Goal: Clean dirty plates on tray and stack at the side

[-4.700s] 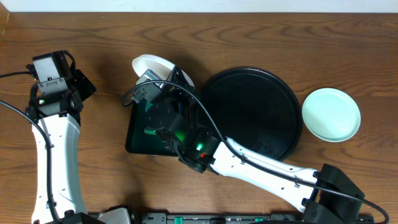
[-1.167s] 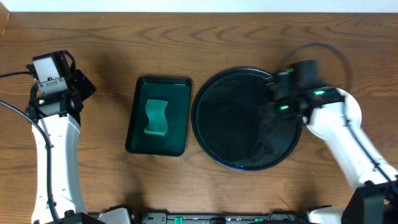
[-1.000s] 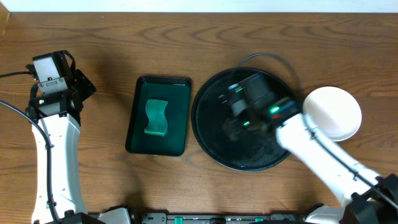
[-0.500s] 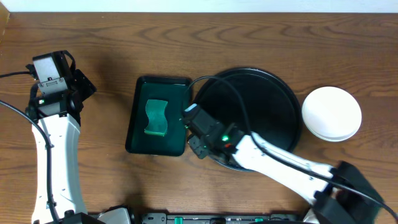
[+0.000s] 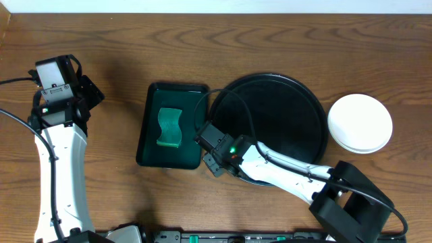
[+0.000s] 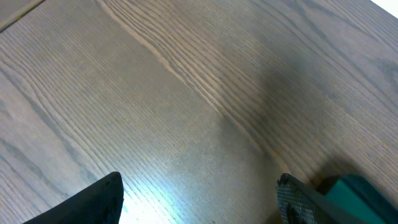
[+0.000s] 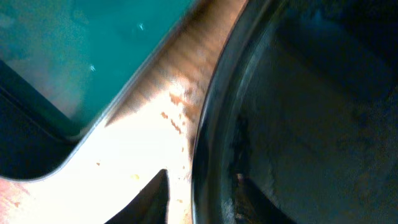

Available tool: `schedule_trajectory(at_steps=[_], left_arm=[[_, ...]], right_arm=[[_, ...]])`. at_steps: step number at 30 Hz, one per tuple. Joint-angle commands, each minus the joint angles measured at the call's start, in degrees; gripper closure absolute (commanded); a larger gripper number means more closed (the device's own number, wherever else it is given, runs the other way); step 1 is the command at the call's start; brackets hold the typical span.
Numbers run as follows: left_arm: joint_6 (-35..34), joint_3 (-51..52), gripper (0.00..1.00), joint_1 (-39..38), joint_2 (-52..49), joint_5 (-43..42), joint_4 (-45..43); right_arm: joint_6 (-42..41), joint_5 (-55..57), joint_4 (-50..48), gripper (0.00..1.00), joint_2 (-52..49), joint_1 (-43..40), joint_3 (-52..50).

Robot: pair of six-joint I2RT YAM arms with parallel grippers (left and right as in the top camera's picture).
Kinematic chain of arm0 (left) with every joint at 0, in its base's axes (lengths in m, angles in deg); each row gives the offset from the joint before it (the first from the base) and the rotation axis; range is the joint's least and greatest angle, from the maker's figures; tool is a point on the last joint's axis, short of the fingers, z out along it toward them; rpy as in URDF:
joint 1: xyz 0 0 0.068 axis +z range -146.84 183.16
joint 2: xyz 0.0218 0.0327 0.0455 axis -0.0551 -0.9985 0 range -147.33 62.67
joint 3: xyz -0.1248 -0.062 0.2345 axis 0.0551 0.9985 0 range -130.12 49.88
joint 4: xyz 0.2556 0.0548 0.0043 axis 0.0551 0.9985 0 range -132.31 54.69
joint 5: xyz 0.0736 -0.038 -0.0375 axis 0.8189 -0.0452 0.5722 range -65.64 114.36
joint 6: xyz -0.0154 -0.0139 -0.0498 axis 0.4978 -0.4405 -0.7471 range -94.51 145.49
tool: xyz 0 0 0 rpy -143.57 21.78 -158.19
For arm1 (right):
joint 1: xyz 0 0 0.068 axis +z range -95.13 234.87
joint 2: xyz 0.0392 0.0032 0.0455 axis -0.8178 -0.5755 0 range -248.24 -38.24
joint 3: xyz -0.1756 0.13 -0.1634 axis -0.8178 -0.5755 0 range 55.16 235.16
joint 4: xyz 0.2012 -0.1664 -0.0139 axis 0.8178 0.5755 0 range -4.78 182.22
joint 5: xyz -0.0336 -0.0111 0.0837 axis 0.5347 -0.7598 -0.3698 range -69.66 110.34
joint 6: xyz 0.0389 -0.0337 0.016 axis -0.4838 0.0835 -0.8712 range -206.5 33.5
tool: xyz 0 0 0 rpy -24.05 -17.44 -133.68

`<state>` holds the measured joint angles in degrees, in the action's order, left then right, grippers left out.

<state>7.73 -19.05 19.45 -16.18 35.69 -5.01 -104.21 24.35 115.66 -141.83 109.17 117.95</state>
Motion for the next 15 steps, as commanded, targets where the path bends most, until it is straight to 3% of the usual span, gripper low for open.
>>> schedule_trajectory(at_steps=[1,10,15], left_arm=[[-0.07,-0.68,0.21,0.17,0.42,0.72,0.11],[-0.07,-0.68,0.21,0.17,0.42,0.72,0.11],[-0.07,-0.68,0.21,0.17,0.42,0.72,0.11]], right_arm=[[-0.72,-2.58,1.6,0.78,-0.52,0.55,0.5],[-0.72,-3.26,4.09,0.8,-0.52,0.7,0.48],[-0.72,-3.48,4.11,0.9,-0.57,1.31,0.48]])
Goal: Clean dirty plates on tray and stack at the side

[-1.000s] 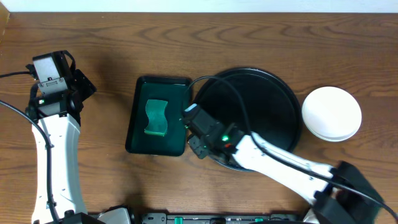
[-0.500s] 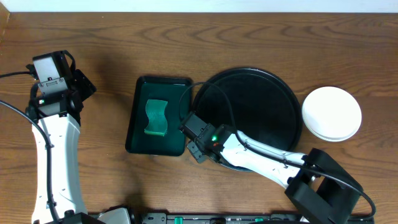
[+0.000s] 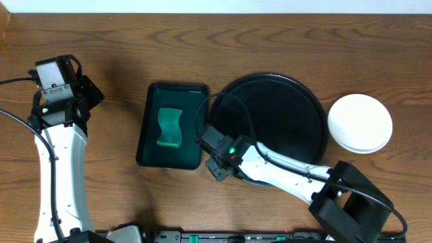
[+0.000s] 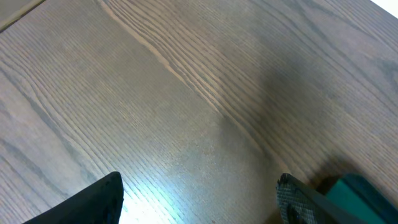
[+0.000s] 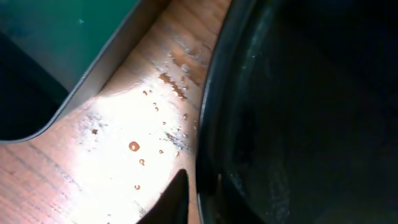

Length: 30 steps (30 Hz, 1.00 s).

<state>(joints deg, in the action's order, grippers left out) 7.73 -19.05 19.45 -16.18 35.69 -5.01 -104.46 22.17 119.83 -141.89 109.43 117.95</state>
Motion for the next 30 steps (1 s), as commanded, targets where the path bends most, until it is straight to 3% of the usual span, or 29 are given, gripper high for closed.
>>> schedule_trajectory(at_steps=[1,3,14,18,30], left_arm=[[-0.07,-0.68,0.21,0.17,0.42,0.72,0.11],[-0.07,-0.68,0.21,0.17,0.42,0.72,0.13],[-0.07,-0.68,0.21,0.17,0.42,0.72,0.11],[-0.07,-0.68,0.21,0.17,0.42,0.72,0.13],[-0.07,-0.68,0.21,0.17,0.42,0.72,0.11]], right_arm=[[-0.46,-1.29,0.11,0.9,-0.5,1.11,0.48],[-0.46,-1.27,0.63,0.82,-0.5,1.18,0.46],[-0.46,-1.29,1.01,0.88,-0.52,1.42,0.09],[-0.46,-1.29,1.2,0.77,-0.52,1.6,-0.02],[-0.22,1.44,-0.87,0.81,-0.52,2.27,-2.84]])
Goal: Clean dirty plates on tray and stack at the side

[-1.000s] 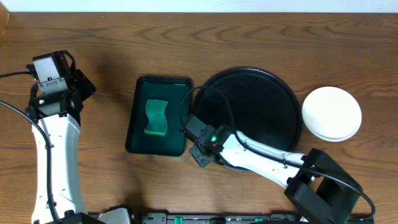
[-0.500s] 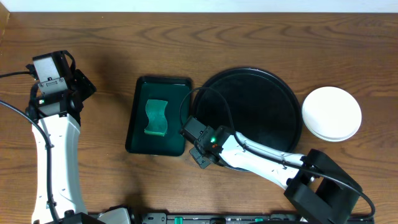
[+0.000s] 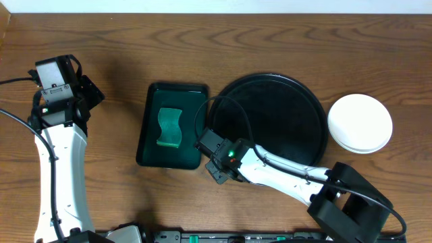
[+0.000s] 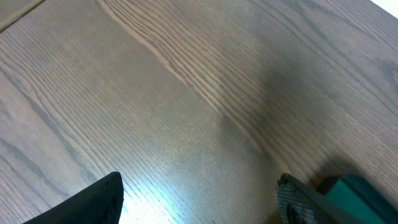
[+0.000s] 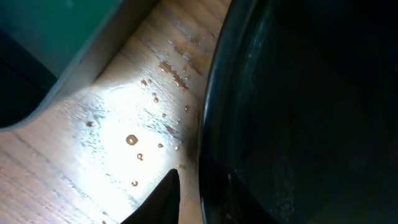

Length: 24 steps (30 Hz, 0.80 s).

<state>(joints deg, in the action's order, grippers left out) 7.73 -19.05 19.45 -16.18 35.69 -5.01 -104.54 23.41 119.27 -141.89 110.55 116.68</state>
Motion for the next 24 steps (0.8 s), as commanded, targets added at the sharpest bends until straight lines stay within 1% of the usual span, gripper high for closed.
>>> schedule_trajectory(at_steps=[1,2,7,14,17,24], left_arm=[[-0.07,-0.68,0.21,0.17,0.42,0.72,0.13],[-0.07,-0.68,0.21,0.17,0.42,0.72,0.11],[-0.07,-0.68,0.21,0.17,0.42,0.72,0.11],[-0.07,-0.68,0.21,0.17,0.42,0.72,0.11],[-0.07,-0.68,0.21,0.17,0.42,0.72,0.11],[-0.07,-0.68,0.21,0.17,0.42,0.72,0.11]], right_arm=[[-0.11,0.61,-0.37,0.84,-0.52,1.16,-1.81],[-0.09,0.74,-0.37,0.88,-0.52,1.16,-1.88],[-0.11,0.02,-1.27,0.99,-0.31,1.16,-1.68],[-0.04,-3.74,-2.91,0.99,-0.07,1.18,-1.57],[3.37,-6.43,-4.02,0.99,-0.07,1.68,-1.57],[8.81,-6.58,-4.28,0.99,-0.07,3.63,-1.57]])
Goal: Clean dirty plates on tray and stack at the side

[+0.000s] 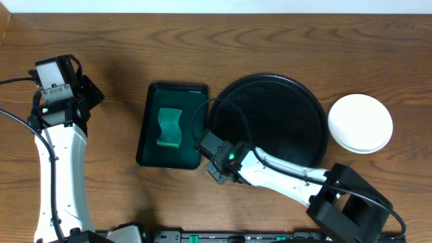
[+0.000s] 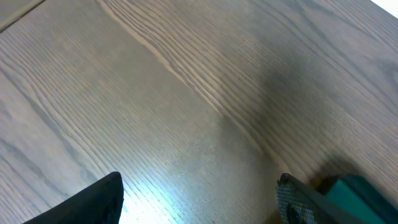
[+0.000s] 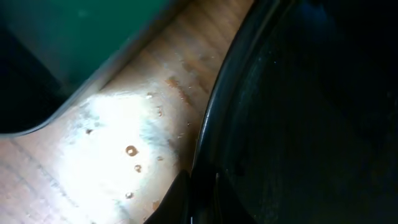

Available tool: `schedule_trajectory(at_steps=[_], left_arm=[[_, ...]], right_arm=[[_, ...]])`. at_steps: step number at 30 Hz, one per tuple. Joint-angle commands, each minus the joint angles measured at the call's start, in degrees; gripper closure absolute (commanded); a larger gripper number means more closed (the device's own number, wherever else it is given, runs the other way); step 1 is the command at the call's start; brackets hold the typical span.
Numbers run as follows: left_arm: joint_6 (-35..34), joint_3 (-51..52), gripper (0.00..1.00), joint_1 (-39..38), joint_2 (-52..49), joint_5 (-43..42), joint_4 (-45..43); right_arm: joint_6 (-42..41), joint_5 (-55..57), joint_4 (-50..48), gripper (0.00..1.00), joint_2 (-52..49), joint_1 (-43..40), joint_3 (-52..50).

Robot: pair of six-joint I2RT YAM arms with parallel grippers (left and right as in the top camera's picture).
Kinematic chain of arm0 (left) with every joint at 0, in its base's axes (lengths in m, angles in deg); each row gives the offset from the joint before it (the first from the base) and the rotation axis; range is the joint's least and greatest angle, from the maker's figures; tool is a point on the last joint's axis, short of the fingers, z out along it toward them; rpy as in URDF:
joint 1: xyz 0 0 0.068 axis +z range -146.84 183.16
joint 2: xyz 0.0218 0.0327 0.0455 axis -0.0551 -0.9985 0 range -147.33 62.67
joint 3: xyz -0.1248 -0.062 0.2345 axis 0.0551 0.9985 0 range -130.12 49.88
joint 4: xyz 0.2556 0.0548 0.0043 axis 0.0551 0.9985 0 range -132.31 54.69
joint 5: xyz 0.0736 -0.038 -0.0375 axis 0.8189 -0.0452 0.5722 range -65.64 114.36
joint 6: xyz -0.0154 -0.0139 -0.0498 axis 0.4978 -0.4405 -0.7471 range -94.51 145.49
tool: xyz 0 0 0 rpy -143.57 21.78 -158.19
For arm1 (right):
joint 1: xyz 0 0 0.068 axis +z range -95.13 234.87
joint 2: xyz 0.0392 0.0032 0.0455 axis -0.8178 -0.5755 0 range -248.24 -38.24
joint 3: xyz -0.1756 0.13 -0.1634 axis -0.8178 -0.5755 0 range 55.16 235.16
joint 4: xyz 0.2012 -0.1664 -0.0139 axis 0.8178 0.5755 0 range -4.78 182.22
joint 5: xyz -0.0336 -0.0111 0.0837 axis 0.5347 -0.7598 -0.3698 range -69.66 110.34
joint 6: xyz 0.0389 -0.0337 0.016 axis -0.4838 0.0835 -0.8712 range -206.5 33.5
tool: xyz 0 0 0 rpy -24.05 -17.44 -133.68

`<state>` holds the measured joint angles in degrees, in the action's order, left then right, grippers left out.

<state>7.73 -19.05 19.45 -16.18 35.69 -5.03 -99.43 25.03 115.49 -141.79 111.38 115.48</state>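
The round black tray (image 1: 270,76) lies at the table's centre right, and no plate shows on it. A stack of white plates (image 1: 360,123) rests on the wood to its right. My right gripper (image 1: 214,169) is at the tray's lower left edge. In the right wrist view the right gripper (image 3: 198,202) is shut on the tray's rim (image 3: 217,112), one finger outside it and the other inside. My left gripper (image 1: 88,94) is at the far left over bare wood. In its own view the left gripper (image 2: 199,205) is open with nothing between the fingers.
A green rectangular tray (image 1: 150,135) holding a green sponge (image 1: 170,127) lies just left of the black tray; its corner (image 3: 81,37) is close to my right gripper. Water droplets (image 3: 130,150) dot the wood between the two trays.
My right gripper has edged slightly down and left along the black tray's edge, and its outer finger now lies against the rim. The left arm, plates and sponge are unchanged.
My right gripper first stood at the black tray's left rim with its outer finger apart from the rim. It then sat lower beside the rim, over wet wood. Now it is closed on the rim. The left gripper stayed open at the far left throughout.
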Motion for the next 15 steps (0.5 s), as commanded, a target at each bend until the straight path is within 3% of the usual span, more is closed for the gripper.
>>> schedule_trajectory(at_steps=[1,9,15], left_arm=[[-0.07,-0.68,0.21,0.17,0.42,0.72,0.13],[-0.07,-0.68,0.21,0.17,0.42,0.72,0.13],[-0.07,-0.68,0.21,0.17,0.42,0.72,0.13]], right_arm=[[4.42,-8.2,-0.5,0.99,-0.17,2.86,-0.37],[7.87,-8.17,-0.5,0.97,-0.17,3.5,-0.37],[7.87,-7.96,-0.5,0.78,0.0,3.48,-0.2]])
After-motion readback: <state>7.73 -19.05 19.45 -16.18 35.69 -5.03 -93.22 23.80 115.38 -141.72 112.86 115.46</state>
